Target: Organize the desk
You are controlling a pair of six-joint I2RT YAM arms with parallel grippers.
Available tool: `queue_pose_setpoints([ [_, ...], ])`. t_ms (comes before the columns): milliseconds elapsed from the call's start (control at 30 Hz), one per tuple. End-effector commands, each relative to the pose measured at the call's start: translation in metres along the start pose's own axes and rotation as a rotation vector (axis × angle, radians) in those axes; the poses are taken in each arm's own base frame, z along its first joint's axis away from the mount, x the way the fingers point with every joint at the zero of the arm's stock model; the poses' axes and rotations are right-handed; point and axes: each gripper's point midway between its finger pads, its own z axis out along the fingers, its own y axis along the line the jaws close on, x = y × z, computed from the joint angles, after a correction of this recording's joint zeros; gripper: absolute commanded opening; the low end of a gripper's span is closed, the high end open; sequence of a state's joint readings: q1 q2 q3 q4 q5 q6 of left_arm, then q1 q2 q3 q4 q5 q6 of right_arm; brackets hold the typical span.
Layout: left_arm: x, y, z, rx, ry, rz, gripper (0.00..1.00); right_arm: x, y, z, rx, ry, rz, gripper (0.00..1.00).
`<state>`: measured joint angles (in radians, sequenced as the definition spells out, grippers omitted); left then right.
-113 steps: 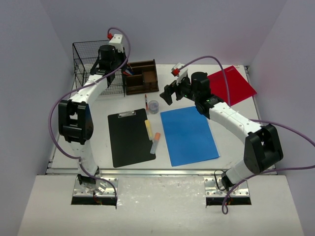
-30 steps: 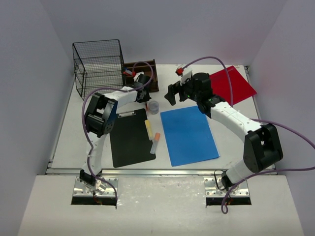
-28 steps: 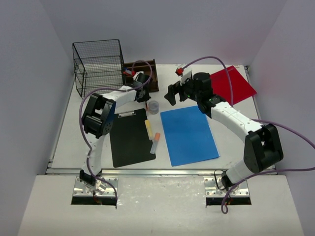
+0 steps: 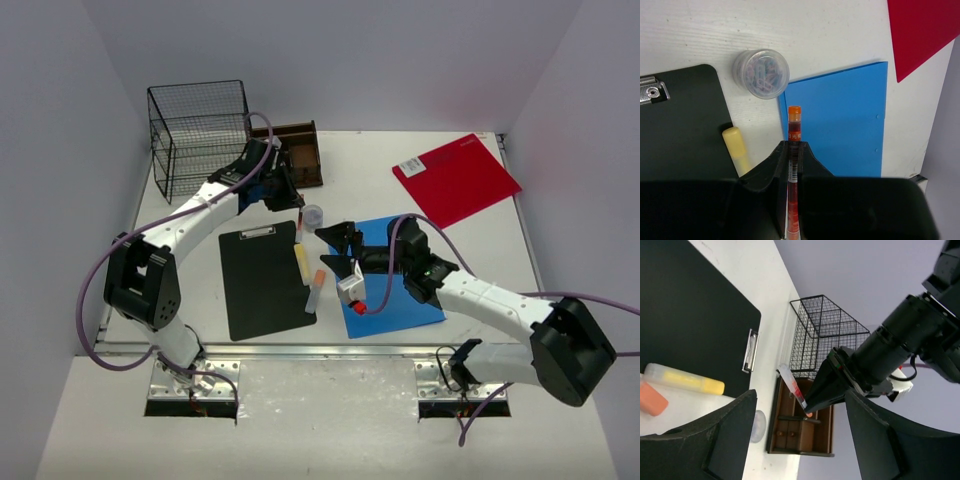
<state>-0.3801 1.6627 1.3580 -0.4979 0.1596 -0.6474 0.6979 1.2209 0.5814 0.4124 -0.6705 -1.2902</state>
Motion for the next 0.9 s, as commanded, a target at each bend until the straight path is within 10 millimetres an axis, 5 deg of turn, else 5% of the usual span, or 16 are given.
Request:
queue_pose_setpoints([
  [0,-0.003,-0.011,-0.009,0.047,-0.009,-0.048,0.00,0.004,-0.024,0.015,0.041,0.037,-0.243,0.70],
  [400,0.002,-0.012,-0.009,0.056,0.015,-0.089,0.00,0.026,-0.028,0.044,0.030,0.148,-0.341,0.63],
  [633,0.004,-0.011,-0.008,0.047,0.019,-0.098,0.00,0.035,-0.016,0.053,-0.026,0.168,-0.358,0.45],
  [867,0.003,-0.010,-0.007,0.044,0.018,-0.112,0.00,0.039,-0.004,0.057,-0.065,0.164,-0.350,0.43],
])
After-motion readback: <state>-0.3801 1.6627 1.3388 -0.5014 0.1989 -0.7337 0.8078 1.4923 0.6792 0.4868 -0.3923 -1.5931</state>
